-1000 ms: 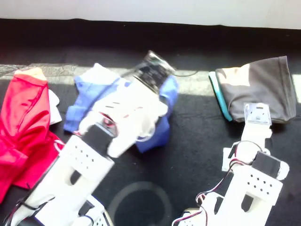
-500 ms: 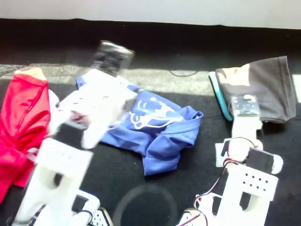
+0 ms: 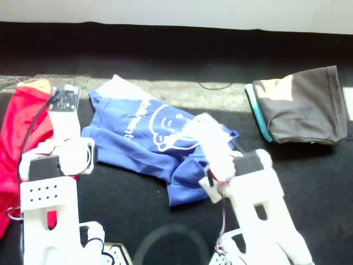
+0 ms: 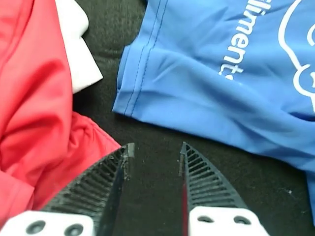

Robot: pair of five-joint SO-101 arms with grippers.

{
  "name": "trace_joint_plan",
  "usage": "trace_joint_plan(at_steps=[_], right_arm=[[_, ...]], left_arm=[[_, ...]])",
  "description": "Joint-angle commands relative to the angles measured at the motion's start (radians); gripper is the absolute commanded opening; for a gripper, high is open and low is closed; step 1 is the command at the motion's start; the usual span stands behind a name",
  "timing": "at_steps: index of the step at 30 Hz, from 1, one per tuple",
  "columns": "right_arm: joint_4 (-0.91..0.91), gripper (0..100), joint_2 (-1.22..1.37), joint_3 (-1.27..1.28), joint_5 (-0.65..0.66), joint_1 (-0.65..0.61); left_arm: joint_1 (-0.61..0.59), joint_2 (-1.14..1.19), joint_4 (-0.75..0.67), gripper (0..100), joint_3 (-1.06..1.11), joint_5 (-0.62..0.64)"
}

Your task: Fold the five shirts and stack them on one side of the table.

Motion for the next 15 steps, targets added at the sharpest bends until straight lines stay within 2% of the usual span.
trace_joint_plan(at_steps=[1,4,6,11,15], right_arm=[[-0.008,19.5,0.186,-0.128,0.002,-0.096],[-0.076,19.5,0.321,-0.202,0.002,-0.116],[-0.176,19.5,0.418,-0.206,0.003,-0.079],[-0.438,19.5,0.677,-0.300,0.006,0.148],[-0.466,19.5,0.823,-0.550,0.002,0.329]], left_arm=[[-0.016,-0.019,-0.069,16,0.051,-0.006],[-0.016,-0.019,-0.089,16,0.079,-0.006],[-0.016,-0.019,-0.081,16,0.079,-0.006],[-0.018,-0.019,-0.081,16,0.081,-0.005],[-0.018,-0.019,-0.081,16,0.081,-0.005]])
